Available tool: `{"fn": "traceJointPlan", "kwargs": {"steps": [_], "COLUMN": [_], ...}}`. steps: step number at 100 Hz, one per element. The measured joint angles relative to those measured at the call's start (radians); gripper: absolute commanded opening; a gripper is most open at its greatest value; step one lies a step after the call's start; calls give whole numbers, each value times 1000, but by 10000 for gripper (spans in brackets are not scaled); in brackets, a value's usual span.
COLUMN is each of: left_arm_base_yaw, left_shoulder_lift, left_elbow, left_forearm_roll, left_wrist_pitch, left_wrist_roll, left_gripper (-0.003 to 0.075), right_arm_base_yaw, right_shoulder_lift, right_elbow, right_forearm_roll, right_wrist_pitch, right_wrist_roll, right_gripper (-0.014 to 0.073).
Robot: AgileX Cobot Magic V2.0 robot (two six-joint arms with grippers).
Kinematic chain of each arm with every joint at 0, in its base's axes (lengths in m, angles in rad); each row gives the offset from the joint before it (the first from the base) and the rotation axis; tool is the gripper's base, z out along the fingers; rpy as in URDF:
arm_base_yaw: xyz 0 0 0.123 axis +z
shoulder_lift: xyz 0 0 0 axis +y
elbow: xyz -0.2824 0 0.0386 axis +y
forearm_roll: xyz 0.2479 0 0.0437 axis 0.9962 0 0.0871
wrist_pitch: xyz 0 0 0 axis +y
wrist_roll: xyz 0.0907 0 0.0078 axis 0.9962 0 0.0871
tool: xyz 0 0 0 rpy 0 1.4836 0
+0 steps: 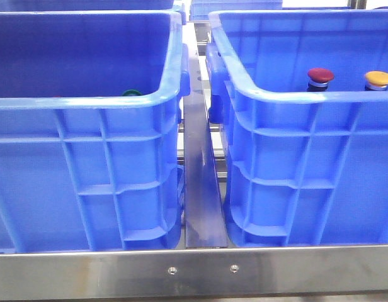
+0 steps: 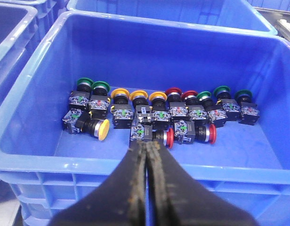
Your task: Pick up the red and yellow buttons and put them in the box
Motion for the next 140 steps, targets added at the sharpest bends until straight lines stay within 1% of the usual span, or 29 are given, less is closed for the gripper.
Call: {"fn": "traceJointPlan", "kwargs": {"steps": [52, 58, 66, 87, 99, 117, 140], "left_arm_base_yaw": [10, 25, 49, 122, 155, 168, 168], "left_shoulder_lift": [0, 0, 0, 0, 0, 0, 0], "left_elbow": [13, 40, 94, 305, 432, 439, 439], "left_forearm_roll": [-11, -30, -50, -168, -188, -188, -188], "left_wrist_pitch": [-11, -53, -142, -442, -634, -668, -673], "left_wrist_roll": [-2, 7, 68, 299, 346, 354, 355], "left_gripper": [-20, -20, -20, -20, -20, -20, -20], "right_arm_base_yaw": [0, 0, 0, 0, 0, 0, 0], "right_shoulder_lift": [0, 0, 0, 0, 0, -2, -2], "right_elbow": [0, 0, 0, 0, 0, 4, 4], "right_forearm_roll": [0, 0, 0, -1, -1, -1, -1], "right_wrist_pitch": [5, 7, 8, 8, 10, 14, 16], "right_wrist_roll": [0, 0, 0, 0, 0, 0, 0], "right_gripper": [-68, -68, -68, -68, -68, -68, -68]}}
